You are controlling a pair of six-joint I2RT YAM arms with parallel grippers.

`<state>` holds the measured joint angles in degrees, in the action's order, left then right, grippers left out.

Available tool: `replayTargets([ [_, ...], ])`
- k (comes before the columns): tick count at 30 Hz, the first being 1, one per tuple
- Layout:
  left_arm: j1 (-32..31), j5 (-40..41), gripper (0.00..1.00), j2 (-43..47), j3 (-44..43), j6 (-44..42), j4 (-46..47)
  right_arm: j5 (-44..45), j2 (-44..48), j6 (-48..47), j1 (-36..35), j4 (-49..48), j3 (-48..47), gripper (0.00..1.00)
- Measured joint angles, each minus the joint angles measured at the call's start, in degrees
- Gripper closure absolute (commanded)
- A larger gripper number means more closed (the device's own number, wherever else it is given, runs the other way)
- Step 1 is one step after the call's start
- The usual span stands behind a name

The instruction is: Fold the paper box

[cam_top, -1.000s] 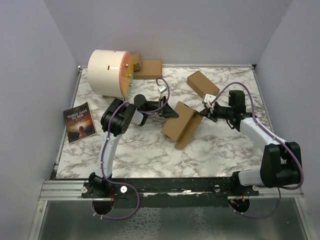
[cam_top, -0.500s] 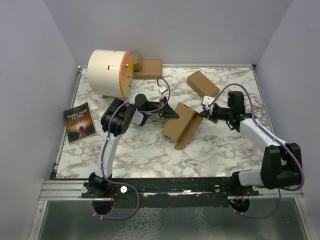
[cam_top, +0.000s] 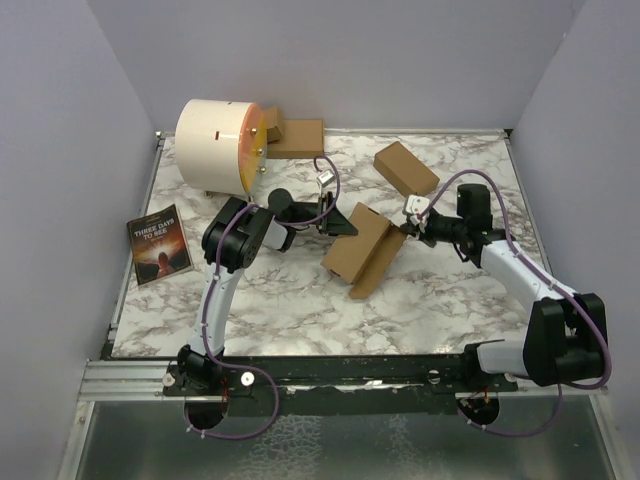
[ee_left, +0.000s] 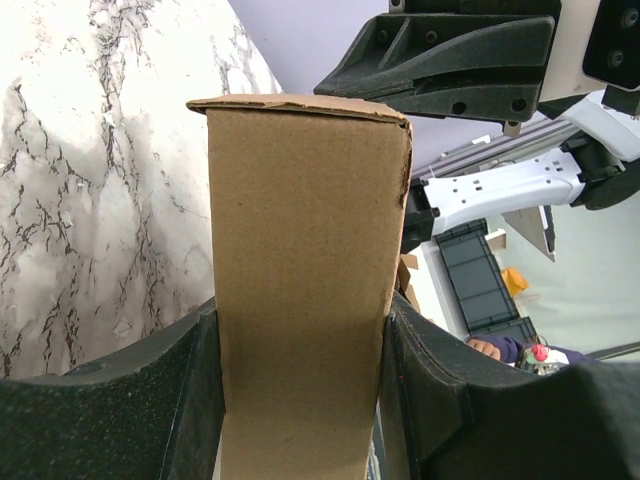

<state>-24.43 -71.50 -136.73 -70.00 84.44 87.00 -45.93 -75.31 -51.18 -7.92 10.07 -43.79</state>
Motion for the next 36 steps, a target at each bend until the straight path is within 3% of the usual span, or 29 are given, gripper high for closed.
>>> replayTargets([
  [9, -0.1, -0.4, 0.82, 0.0, 0.0, -1.7, -0.7, -0.3, 0.0, 0.1, 0.0, 0.4, 0.0, 0.99],
  [18, -0.7, -0.5, 0.82, 0.8, 0.0, -8.2, -7.7, -0.2, 0.0, 0.5, -0.3, 1.6, -0.1, 0.99],
  [25, -1.2, 0.2, 0.82, 6.3, -0.2, -23.3, -27.2, 0.7, -1.9, 2.4, -0.3, 2.2, -1.6, 0.99],
  [36, -2.9, 8.1, 0.82, 11.1, -9.0, -48.6, -69.8, 6.0, -8.2, 6.5, -0.4, -0.5, -2.0, 0.98],
])
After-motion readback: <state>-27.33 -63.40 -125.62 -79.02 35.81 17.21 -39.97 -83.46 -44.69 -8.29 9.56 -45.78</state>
